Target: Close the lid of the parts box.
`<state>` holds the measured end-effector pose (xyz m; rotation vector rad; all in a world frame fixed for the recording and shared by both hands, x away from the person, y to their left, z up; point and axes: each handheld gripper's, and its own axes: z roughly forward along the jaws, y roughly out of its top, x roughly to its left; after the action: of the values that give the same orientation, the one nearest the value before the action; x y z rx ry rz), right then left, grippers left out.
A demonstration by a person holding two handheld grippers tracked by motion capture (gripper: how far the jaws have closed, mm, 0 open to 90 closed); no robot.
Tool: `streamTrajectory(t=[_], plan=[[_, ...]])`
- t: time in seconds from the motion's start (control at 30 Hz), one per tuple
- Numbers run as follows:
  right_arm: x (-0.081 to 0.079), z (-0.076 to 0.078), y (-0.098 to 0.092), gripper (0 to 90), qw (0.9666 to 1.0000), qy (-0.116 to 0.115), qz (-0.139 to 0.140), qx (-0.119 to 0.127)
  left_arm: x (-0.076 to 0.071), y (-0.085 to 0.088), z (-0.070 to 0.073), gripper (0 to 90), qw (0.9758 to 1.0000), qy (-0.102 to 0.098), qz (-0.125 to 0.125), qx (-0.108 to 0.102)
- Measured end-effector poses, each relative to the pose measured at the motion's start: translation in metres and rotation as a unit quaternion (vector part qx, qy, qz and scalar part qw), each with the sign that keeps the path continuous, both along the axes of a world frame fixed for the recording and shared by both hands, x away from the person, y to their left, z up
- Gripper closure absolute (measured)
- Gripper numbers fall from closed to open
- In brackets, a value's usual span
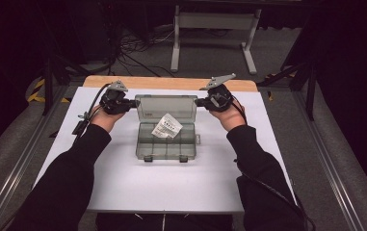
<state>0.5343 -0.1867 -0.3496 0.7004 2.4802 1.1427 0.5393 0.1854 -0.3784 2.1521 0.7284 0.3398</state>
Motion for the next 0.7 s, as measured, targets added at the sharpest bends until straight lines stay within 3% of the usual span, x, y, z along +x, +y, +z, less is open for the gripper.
streamTrajectory(t=[0.7], plan=[[-0.033, 0.02, -0.004, 89.8, 0.9991, -0.017, 0.034, 0.017, -0.024, 0.01, 0.019, 87.7, 0.9991, -0.022, -0.031, -0.018]])
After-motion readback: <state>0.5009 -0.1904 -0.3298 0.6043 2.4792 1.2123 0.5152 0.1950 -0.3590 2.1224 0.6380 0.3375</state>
